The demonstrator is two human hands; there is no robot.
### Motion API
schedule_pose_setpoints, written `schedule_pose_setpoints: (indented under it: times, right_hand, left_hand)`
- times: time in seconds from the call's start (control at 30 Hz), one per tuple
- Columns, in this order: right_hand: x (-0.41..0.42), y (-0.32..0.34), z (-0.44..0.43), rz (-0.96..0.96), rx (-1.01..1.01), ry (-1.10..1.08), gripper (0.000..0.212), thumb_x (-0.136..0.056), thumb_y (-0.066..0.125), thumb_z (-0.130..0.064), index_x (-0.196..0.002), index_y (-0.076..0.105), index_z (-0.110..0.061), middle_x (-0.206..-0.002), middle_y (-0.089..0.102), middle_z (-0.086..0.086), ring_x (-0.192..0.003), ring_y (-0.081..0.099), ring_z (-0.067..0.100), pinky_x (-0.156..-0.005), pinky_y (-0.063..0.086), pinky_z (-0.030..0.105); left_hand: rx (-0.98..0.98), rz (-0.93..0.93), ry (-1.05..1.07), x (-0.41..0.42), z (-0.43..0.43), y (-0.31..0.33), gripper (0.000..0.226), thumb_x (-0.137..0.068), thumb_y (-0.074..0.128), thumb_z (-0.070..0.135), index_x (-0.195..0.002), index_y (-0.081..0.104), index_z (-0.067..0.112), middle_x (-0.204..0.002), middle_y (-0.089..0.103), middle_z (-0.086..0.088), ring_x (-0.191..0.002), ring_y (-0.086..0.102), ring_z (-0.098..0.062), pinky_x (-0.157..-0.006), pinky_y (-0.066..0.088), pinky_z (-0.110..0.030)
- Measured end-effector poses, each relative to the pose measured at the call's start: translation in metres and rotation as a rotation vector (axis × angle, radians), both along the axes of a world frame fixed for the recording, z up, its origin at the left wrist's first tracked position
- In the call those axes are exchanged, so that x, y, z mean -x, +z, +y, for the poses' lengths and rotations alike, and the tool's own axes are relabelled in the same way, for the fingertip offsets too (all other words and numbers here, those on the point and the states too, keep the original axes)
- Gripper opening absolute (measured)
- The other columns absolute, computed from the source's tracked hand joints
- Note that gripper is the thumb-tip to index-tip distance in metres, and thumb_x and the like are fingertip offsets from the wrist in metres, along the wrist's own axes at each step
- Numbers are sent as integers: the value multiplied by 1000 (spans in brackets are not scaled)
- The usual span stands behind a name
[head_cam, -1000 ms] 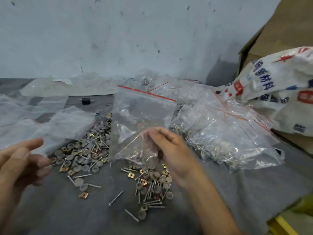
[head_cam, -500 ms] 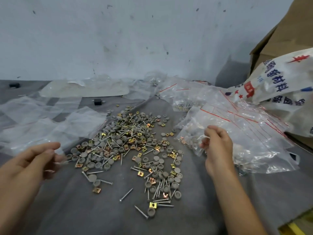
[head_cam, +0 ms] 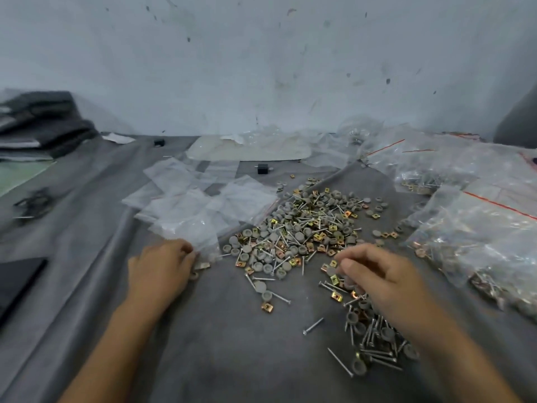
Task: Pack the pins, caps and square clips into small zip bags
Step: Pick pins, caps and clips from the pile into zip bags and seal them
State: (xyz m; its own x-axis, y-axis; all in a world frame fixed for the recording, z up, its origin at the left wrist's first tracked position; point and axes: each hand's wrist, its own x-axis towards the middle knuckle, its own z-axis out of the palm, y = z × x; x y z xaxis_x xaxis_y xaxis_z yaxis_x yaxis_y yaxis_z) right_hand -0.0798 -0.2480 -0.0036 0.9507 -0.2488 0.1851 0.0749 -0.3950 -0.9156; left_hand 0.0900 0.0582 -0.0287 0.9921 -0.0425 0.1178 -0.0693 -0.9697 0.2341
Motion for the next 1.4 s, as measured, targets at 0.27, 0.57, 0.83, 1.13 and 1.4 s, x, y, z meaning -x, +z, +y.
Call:
schedule_pose_setpoints:
  times: [0.27,0.57,0.83,1.13,1.4]
  right_hand:
    - [-3,-8,14,18,54,61,11,-96,65,-33,-97,72,-41,-85,73,0,-80,67,25,-70,53,42]
    - [-12,-12,58,132,-523,111,15,-92,67,-42,-104,75,-37,-104,77,-2,-95,73,14,-76,56,28]
    - [-10,-3,46,195,-559,173,37,-100,48,-1,-97,81,-19,-81,73,9,-71,67,13,-58,53,21]
    - [-4,-3,52,250,-316,276,22,-98,58,-20,-92,78,-25,-79,71,-5,-73,64,6,-65,50,15]
    - [2,2,51,340,-264,403,18,-93,65,-31,-88,76,-17,-84,74,6,-75,68,17,-69,53,24]
  left_hand:
    - [386,-282,-58,17,-11,18,9,-93,66,20,-92,74,22,-102,75,-1,-102,65,-29,-86,50,-41]
    - [596,-362,-779,117,-80,9,17,-93,63,44,-95,75,31,-102,68,22,-99,63,-1,-86,49,-31]
    - [981,-105,-375,79,-60,20,14,-91,65,39,-101,75,39,-95,75,18,-83,66,-8,-75,48,-22]
    - [1100,506,-673,85,-52,33,33,-81,77,26,-114,75,22,-102,79,-3,-94,74,-16,-86,57,-24]
    - [1146,375,-795,92,-59,35,26,-88,71,6,-114,72,8,-80,67,3,-70,61,-4,-66,48,-14]
